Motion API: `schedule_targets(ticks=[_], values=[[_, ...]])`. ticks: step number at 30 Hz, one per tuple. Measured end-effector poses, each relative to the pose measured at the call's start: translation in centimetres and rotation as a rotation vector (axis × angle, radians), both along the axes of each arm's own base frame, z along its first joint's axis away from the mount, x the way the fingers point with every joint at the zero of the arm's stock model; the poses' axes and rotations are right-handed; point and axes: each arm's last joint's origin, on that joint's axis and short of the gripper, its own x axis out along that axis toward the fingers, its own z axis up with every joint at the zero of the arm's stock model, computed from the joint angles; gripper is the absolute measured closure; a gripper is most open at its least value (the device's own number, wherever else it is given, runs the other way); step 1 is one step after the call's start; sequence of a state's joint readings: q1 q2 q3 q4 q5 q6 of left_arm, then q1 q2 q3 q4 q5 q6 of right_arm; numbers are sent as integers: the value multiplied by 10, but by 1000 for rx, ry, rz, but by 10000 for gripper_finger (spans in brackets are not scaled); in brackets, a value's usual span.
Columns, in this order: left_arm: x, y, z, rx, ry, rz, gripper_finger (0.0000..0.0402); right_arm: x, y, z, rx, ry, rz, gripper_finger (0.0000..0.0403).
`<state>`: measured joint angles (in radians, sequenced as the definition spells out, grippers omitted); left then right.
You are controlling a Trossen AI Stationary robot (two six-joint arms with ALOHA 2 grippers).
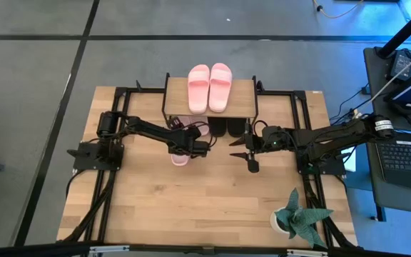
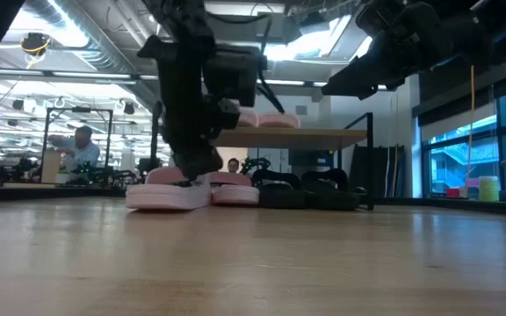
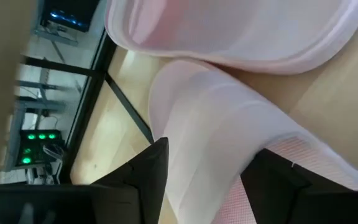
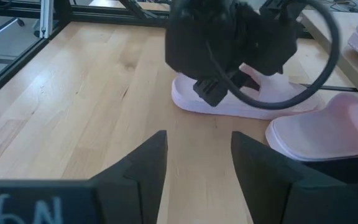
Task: Pick and place slides into the shelf
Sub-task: Put the pink slipper slide under the shelf
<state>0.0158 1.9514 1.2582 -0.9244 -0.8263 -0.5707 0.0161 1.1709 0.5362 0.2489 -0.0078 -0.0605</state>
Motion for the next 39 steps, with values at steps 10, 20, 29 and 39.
schedule_targets(ticks=[10, 20, 29, 39], values=[[7, -10, 12, 2, 9, -44, 221, 0, 0, 0, 0, 0, 0, 223], [2, -4, 11, -61, 41, -3, 209, 0, 0, 0, 0, 0, 0, 223], [2, -5, 11, -59, 40, -7, 133, 0, 0, 0, 0, 0, 0, 223], [2, -28, 11, -68, 60, -76, 125, 0, 0, -1, 0, 10, 0, 223]])
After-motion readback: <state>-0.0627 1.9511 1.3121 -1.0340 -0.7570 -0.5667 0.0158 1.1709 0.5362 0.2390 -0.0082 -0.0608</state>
